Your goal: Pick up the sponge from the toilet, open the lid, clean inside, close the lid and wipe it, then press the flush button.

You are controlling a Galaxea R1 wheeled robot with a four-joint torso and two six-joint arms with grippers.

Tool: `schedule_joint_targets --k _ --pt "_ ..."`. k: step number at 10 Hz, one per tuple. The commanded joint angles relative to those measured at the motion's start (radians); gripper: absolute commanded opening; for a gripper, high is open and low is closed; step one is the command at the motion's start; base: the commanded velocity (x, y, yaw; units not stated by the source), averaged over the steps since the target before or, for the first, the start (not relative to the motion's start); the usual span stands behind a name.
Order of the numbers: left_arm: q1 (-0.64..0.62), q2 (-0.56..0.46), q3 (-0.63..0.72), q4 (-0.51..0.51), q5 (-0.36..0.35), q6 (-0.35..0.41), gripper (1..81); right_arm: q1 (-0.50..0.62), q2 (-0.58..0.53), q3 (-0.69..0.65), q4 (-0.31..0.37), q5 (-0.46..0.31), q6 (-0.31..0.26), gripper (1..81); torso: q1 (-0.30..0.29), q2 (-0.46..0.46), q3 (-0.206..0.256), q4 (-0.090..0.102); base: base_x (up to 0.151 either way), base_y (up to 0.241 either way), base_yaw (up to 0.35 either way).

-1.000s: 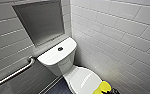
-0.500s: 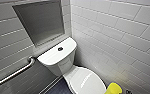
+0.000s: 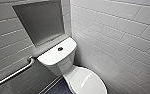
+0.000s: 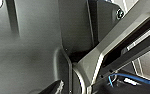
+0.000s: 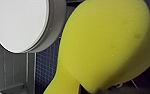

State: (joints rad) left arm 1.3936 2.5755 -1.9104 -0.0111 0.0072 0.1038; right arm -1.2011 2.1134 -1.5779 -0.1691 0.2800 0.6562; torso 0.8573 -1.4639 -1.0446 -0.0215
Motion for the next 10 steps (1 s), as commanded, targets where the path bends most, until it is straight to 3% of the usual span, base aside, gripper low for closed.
schedule_joint_targets --k 1,4,5,7,8,10 --pt "-0.133 -0.151 0.188 0.005 0.072 -0.01 81.1 -0.197 -0.013 -0.049 -0.078 0.116 -0.003 1.0 0.0 0.0 0.0 0.0 0.0 0.0 0.0" --pt "-0.231 -0.173 0.228 -0.012 0.073 -0.127 81.1 -0.274 0.064 -0.151 -0.095 0.146 -0.003 1.0 0.0 0.0 0.0 0.0 0.0 0.0 0.0" --pt "-0.254 -0.175 0.228 -0.012 0.073 -0.153 81.1 -0.283 0.081 -0.168 -0.102 0.165 -0.003 1.0 0.0 0.0 0.0 -0.037 0.0 0.0 0.0" --pt "-0.294 -0.173 0.228 -0.012 0.073 -0.2 81.1 -0.283 0.098 -0.169 -0.118 0.165 -0.003 1.0 0.0 0.0 0.0 -0.071 0.0 0.0 0.0" --pt "-0.313 -0.17 0.231 -0.012 0.073 -0.217 81.1 -0.286 0.102 -0.168 -0.122 0.165 -0.003 1.0 0.0 0.0 0.0 -0.038 0.0 0.0 0.0" --pt "-0.356 -0.159 0.232 -0.012 0.073 -0.242 81.1 -0.308 0.115 -0.168 -0.142 0.165 -0.003 1.0 0.0 0.0 0.0 -0.069 0.0 0.0 0.0"
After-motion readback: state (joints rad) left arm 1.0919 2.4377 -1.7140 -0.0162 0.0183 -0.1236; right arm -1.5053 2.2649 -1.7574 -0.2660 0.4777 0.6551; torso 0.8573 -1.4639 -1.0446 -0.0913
